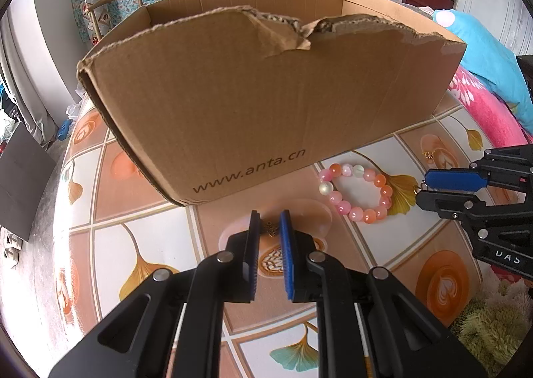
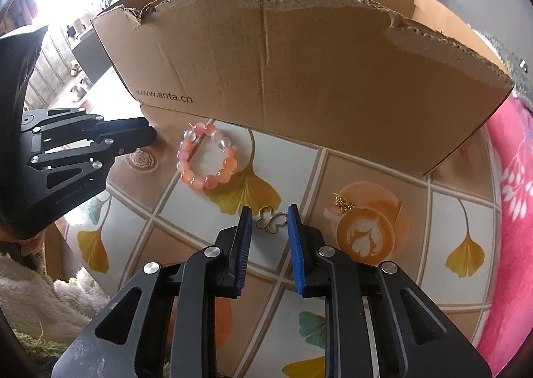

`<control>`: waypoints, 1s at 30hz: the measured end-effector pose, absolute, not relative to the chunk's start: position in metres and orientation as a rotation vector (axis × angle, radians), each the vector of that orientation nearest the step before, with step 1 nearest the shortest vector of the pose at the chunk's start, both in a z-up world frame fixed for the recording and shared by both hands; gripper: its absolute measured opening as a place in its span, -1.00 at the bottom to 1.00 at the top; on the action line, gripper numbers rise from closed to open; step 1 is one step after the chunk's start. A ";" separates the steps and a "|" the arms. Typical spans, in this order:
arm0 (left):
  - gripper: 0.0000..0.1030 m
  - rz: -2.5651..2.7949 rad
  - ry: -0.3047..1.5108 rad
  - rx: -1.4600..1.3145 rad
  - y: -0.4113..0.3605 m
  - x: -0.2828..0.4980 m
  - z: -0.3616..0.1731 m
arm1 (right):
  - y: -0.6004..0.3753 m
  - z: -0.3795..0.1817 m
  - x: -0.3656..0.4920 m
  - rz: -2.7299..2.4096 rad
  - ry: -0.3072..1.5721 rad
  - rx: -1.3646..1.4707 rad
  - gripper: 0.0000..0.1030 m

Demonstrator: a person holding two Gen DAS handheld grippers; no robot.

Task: Organize jewelry
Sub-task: 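Lower the right tool around the butterfly charm and close it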

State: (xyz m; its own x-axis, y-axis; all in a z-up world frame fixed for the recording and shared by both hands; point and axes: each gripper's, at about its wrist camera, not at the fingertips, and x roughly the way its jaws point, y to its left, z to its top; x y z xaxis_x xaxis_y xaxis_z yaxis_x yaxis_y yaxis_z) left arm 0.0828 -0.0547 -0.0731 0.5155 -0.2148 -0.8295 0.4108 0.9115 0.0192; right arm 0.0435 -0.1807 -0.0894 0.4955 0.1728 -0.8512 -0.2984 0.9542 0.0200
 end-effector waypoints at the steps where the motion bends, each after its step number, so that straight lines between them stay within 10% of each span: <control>1: -0.77 -0.379 0.959 0.225 -0.055 0.083 -0.073 | -0.179 -0.090 0.042 0.282 1.011 -0.137 -0.71; 14: -0.77 -0.378 0.958 0.228 -0.055 0.082 -0.073 | -0.192 -0.085 0.043 0.318 1.009 -0.105 -0.96; 17: -0.77 -0.378 0.959 0.227 -0.055 0.082 -0.073 | -0.195 -0.080 0.046 0.324 1.005 -0.097 -0.87; 20: -0.77 -0.378 0.958 0.228 -0.055 0.082 -0.073 | -0.196 -0.077 0.047 0.311 0.988 -0.108 -0.35; 30: -0.77 -0.378 0.958 0.228 -0.055 0.083 -0.073 | -0.187 -0.084 0.058 0.289 0.999 -0.126 -0.46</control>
